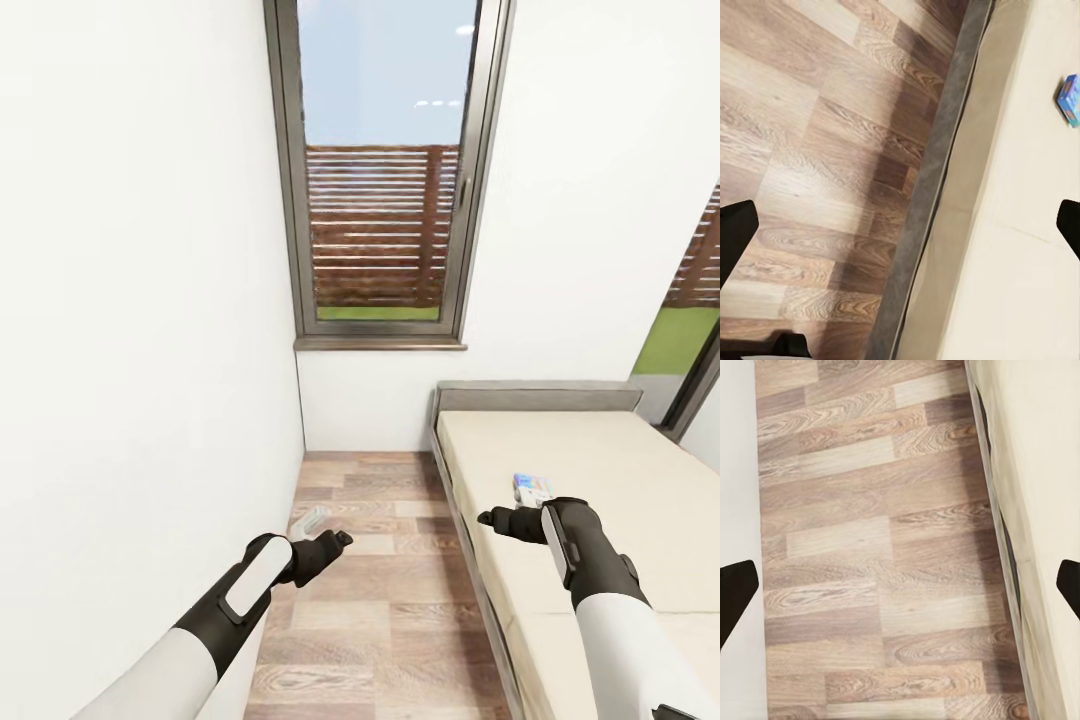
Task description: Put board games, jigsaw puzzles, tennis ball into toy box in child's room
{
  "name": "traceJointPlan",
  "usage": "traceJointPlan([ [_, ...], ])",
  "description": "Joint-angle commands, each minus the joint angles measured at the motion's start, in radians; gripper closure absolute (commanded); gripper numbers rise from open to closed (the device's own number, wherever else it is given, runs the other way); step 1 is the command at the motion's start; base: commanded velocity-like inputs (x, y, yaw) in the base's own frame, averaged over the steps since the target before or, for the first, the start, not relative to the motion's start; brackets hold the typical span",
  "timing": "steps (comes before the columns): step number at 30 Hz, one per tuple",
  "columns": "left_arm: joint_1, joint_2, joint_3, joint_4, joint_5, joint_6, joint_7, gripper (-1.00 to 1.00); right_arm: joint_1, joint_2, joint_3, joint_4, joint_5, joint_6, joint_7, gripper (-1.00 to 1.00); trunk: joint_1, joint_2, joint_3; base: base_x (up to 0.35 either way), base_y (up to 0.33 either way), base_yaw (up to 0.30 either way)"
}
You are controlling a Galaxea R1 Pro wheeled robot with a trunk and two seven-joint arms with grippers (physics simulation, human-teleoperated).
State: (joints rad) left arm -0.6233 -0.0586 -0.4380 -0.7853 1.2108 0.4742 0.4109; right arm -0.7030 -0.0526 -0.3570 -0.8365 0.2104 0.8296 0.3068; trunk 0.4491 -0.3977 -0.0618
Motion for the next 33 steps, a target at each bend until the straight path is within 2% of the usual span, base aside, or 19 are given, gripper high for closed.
traceJointPlan([
  [1,-0.001,0.000,-0.002,-0.002,0.010,0.000,0.009,-1.00,-0.001,0.000,-0.003,-0.001,0.010,0.003,0.009,-1.00,0.001,-0.002,-0.002,0.068,-0.010,0.000],
  [24,-0.001,0.001,-0.002,-0.002,0.010,0.000,0.009,-1.00,-0.001,0.000,-0.004,-0.001,0.010,0.003,0.009,-1.00,0.001,-0.002,-0.002,0.027,-0.005,0.000],
  [33,-0.001,0.003,-0.001,-0.002,0.010,-0.001,0.009,-1.00,-0.001,0.001,-0.002,-0.001,0.010,0.003,0.009,-1.00,0.001,-0.002,-0.002,0.173,-0.070,0.000],
])
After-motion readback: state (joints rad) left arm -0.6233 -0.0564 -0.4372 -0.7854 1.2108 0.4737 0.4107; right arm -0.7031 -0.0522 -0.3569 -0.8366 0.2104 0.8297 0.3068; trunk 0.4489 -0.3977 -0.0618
